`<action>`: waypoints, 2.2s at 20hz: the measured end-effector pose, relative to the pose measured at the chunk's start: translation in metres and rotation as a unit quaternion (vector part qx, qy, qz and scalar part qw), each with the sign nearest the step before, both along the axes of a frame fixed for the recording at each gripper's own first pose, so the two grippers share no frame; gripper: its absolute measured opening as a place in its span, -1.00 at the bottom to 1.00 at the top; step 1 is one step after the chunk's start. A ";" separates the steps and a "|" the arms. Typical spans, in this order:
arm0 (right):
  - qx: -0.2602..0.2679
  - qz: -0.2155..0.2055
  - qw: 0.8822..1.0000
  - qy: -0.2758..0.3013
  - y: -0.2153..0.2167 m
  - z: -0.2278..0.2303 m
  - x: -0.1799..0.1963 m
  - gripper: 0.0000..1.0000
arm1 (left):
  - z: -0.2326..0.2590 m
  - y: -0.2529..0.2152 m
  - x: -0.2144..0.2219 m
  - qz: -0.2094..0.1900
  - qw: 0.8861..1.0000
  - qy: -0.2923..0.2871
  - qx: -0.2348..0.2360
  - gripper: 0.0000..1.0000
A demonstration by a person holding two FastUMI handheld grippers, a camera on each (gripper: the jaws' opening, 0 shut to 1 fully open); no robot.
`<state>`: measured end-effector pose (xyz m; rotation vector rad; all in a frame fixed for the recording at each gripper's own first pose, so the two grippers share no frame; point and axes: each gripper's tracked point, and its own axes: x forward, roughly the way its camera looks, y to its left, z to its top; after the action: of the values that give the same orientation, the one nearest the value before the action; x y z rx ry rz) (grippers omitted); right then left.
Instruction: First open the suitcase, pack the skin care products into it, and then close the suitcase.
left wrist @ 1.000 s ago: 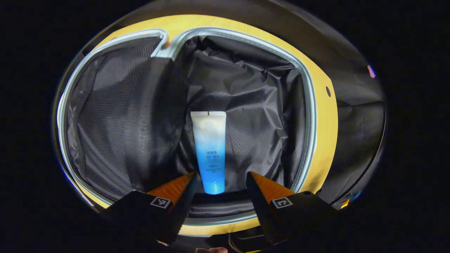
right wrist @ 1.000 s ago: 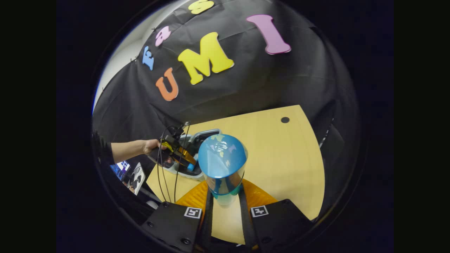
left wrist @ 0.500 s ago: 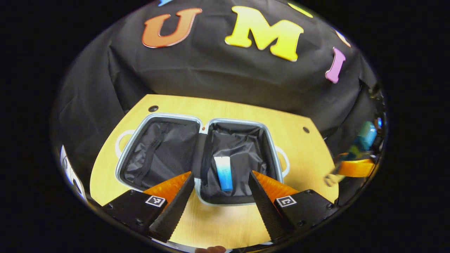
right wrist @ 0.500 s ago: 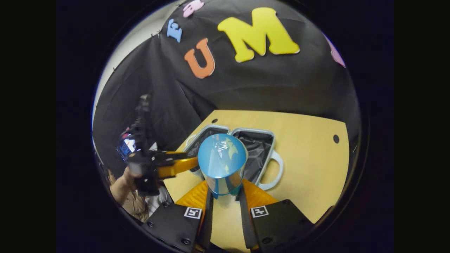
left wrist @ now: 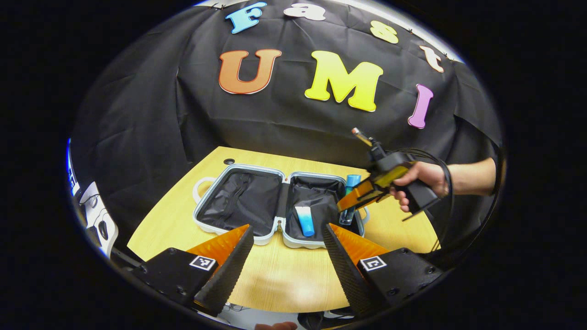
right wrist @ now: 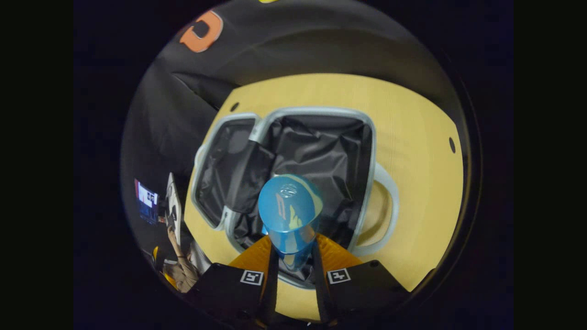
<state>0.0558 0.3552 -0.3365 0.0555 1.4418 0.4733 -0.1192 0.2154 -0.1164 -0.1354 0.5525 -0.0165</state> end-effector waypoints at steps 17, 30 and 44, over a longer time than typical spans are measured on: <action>-0.107 -0.141 0.982 0.066 0.000 -0.081 0.018 -0.32 | 0.012 0.017 -0.029 0.010 1.000 -0.013 -0.013 0.96; -0.004 -0.058 0.998 -0.034 0.004 0.008 -0.006 0.43 | 0.001 0.071 0.002 0.048 0.995 -0.020 -0.080 0.96; 0.008 0.046 0.927 -0.371 -0.166 0.166 -0.091 0.56 | -0.149 0.287 0.182 0.119 0.980 0.119 -0.108 0.92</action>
<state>-0.0354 0.1897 -0.1708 -0.1665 0.6944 0.5110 0.0624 0.5024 -0.2658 -0.4179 0.7705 0.1746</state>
